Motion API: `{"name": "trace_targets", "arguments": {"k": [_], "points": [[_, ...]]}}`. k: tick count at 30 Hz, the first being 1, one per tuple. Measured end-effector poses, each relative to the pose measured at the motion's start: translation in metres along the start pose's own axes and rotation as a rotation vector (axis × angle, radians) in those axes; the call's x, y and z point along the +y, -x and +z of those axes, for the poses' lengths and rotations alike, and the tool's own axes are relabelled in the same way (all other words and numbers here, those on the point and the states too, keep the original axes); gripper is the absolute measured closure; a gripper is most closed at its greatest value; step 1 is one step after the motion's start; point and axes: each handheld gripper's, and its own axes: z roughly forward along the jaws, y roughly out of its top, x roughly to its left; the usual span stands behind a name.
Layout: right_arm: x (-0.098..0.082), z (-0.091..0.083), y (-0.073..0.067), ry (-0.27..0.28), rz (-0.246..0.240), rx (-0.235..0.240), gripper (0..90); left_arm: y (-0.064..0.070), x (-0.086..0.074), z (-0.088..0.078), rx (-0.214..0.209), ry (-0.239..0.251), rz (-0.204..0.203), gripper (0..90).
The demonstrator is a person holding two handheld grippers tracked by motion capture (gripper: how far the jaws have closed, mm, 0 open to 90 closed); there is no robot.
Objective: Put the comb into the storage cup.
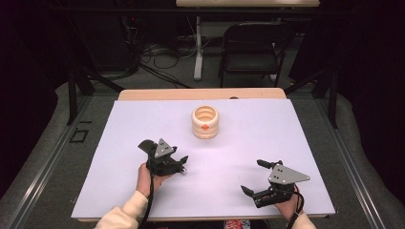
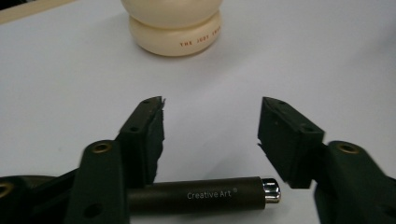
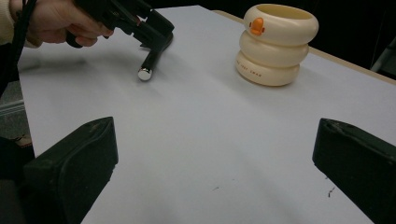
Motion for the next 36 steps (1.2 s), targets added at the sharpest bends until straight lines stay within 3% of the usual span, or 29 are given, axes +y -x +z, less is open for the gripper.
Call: {"name": "trace_targets", "arguments": {"k": [1,3,4,5,6,9,12,23,36], "points": [[0.0000,0.0001,-0.0001,-0.002,0.001,-0.001,0.0,-0.0004,-0.0004,0.0005,-0.005,-0.003,0.002,55.1],[-0.0002,-0.0004,0.0001,-0.002,0.000,-0.001,0.0,-0.0016,-0.0018,0.0012,-0.027,-0.003,0.001,63.4],[-0.0002,-0.0004,0.0001,-0.002,0.000,-0.001,0.0,-0.0021,-0.0024,0.0016,-0.039,-0.006,0.001,63.4],[-0.0007,-0.0006,0.0001,-0.005,0.001,0.004,0.0,-0.0027,-0.0028,0.0022,-0.048,-0.008,0.006,71.1],[-0.0009,-0.0010,-0.0001,-0.007,-0.001,0.005,0.0,-0.0023,-0.0037,0.0037,-0.074,-0.018,0.013,74.0],[-0.0008,-0.0013,-0.0005,-0.007,-0.002,0.007,0.0,-0.0011,-0.0042,0.0045,-0.101,-0.028,0.018,80.4],[-0.0005,-0.0009,-0.0008,-0.007,-0.005,0.010,0.0,0.0015,-0.0038,0.0050,-0.109,-0.043,0.028,89.4],[-0.0005,-0.0002,-0.0024,-0.010,-0.013,0.015,0.0,0.0062,-0.0040,0.0084,-0.138,-0.136,0.054,90.0],[-0.0015,-0.0025,-0.0002,-0.006,0.003,0.012,0.0,0.0033,-0.0060,0.0065,-0.140,-0.183,0.057,90.0]]}}
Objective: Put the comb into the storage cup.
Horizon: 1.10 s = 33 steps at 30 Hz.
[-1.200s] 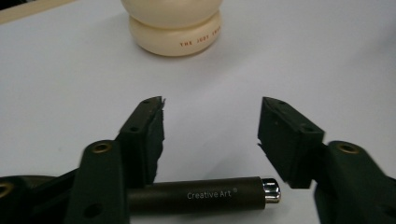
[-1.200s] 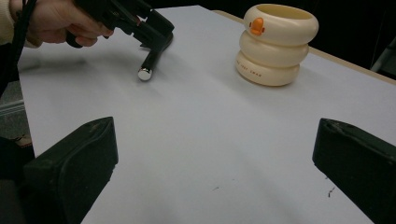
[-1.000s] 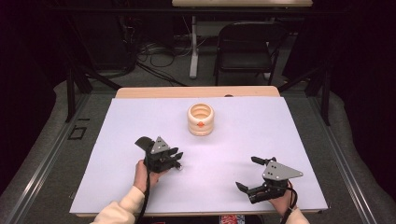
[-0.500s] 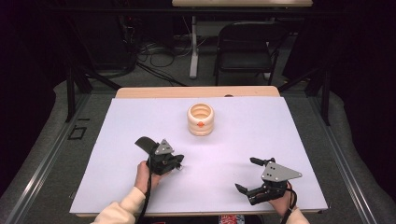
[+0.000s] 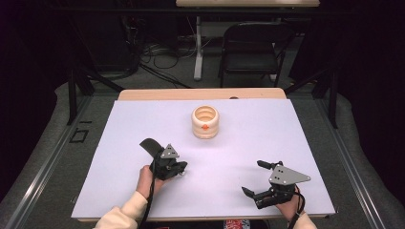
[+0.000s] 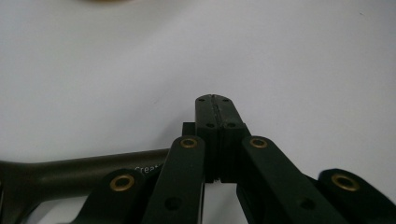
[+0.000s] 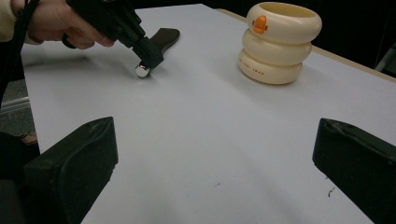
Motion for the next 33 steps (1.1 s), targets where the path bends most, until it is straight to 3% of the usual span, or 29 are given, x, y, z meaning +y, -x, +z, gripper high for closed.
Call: {"name": "trace_targets", "arguments": {"k": [15,23,33], "points": [[0.000,-0.002,0.002,0.002,0.001,-0.012,0.0,-0.008,-0.013,-0.016,0.012,-0.017,-0.039,90.0],[-0.001,-0.003,0.002,0.000,0.005,-0.013,0.0,-0.006,-0.014,-0.019,0.012,-0.051,-0.023,90.0],[-0.001,-0.002,0.003,-0.003,0.005,-0.017,0.0,-0.012,-0.019,-0.025,0.023,-0.077,-0.065,90.0]]}}
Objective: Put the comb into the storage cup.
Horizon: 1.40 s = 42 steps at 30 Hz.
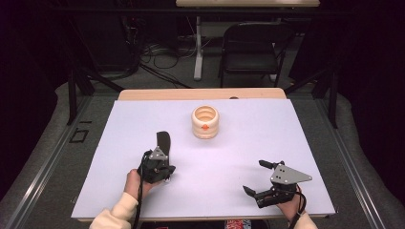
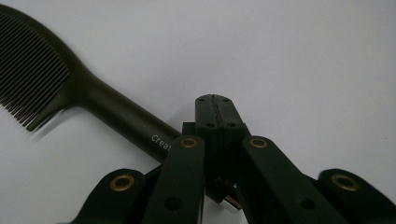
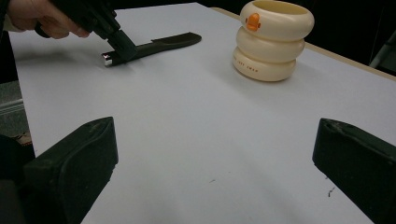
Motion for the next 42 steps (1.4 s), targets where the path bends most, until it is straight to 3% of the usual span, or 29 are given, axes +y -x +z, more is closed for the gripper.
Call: {"name": "trace_targets", "arguments": {"k": [9,27,42], "points": [[0.000,0.000,0.000,-0.004,0.003,-0.004,0.0,-0.008,-0.003,-0.003,0.032,-0.053,-0.023,90.0],[-0.001,0.000,0.001,-0.007,0.013,-0.008,0.0,-0.019,-0.005,-0.007,0.079,-0.079,-0.031,90.0],[0.000,0.000,0.001,-0.007,0.014,-0.006,0.0,-0.028,-0.007,-0.012,0.112,-0.074,-0.048,90.0]]}}
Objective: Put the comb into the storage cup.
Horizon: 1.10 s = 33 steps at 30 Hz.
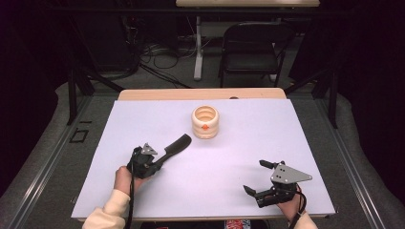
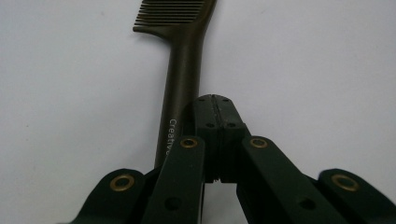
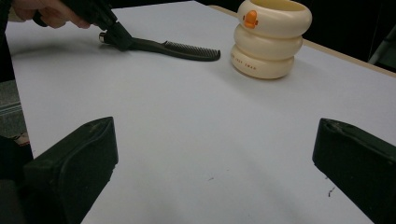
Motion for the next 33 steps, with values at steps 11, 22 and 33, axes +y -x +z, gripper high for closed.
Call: {"name": "trace_targets", "arguments": {"k": [11,22,33], "points": [[0.000,0.000,0.000,0.001,0.000,0.001,0.0,-0.004,0.000,0.000,0.020,0.009,-0.006,90.0],[0.000,0.000,0.000,0.001,0.003,0.000,0.0,-0.007,0.001,-0.002,0.015,0.016,0.000,82.7],[0.000,0.000,0.000,0.000,0.004,0.000,0.0,0.012,0.012,-0.013,0.049,0.049,0.108,35.2]]}}
